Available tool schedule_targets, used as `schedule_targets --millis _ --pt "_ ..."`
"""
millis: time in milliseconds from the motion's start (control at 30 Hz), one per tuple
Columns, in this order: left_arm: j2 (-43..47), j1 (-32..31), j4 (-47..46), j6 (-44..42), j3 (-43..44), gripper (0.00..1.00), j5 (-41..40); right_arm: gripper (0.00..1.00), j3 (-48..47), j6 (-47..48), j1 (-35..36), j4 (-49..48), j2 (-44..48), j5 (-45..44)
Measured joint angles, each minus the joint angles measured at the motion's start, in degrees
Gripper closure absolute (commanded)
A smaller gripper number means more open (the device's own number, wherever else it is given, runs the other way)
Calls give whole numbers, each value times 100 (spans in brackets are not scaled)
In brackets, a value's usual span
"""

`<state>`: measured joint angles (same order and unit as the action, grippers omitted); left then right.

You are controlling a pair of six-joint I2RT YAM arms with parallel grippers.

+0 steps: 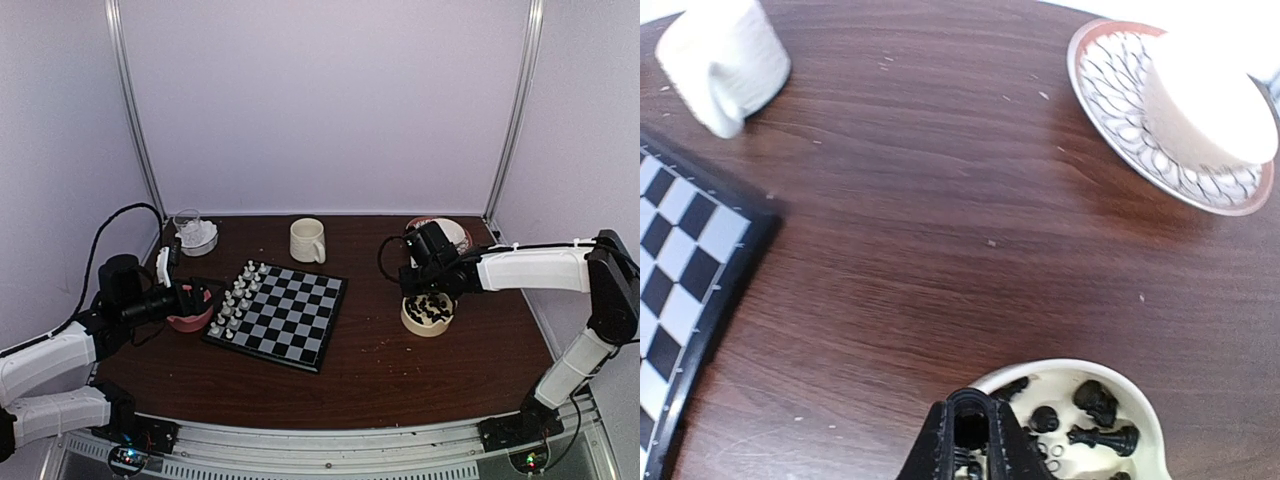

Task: Set up the chess pieces on the board

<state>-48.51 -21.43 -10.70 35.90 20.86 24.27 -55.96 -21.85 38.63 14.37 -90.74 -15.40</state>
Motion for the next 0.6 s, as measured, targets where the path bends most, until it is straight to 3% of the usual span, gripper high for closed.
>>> schedule_targets --millis 367,600 --pt "-2 0 0 -4 0 3 0 90 -684 243 149 -92 -203 487" --pt "-31 -7 -42 -7 0 3 50 90 -1211 358 284 -94 -929 826"
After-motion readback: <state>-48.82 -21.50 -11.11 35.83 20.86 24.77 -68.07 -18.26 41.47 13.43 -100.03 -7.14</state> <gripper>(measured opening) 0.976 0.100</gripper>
